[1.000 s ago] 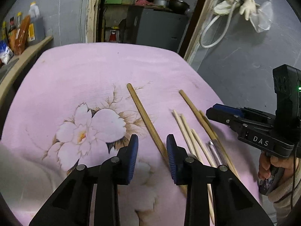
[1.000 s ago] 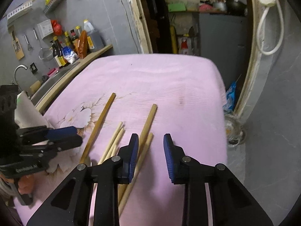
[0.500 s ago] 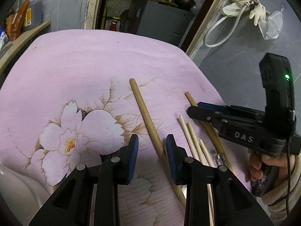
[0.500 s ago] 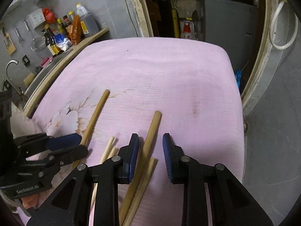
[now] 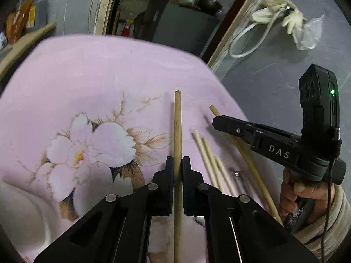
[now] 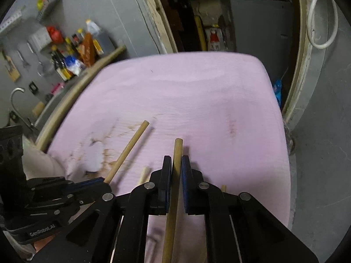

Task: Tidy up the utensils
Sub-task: 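Grasp a wooden chopstick with the left tool while the right grasps another chopstick, then lift both chopsticks upright and carry them over the white caddy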

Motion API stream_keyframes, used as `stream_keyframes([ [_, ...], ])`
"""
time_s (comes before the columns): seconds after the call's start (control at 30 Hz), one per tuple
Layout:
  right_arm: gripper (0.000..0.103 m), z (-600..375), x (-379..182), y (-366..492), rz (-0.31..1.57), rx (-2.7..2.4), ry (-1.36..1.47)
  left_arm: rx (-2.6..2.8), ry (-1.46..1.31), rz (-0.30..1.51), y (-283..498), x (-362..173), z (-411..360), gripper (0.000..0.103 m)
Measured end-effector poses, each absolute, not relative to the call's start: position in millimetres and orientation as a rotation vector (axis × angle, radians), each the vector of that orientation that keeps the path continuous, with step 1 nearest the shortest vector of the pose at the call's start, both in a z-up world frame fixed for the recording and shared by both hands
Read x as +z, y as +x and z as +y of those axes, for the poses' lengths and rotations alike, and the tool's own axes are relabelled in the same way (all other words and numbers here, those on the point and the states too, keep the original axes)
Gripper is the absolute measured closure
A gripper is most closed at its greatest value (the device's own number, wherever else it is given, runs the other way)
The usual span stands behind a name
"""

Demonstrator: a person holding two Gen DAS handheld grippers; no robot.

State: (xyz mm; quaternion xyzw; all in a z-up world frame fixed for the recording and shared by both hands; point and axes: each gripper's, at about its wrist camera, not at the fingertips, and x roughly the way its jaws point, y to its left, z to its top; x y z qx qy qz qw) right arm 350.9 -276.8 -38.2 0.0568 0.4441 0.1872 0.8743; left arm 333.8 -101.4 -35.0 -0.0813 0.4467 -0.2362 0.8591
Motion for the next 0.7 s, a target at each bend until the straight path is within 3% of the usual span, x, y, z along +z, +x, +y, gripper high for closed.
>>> stream_keyframes([
  [0.4, 0.096, -270.0, 37.8, 255.9, 0.442, 0.478, 0.153, -0.466, -0.194, 0.461, 237.9, 45.1, -70.3, 0.098],
  [0.7, 0.096, -218.8, 92.2, 209.0, 0.062, 0.565, 0.12, -0.37, -0.193, 0.208, 193.4, 91.5, -30.1, 0.098],
])
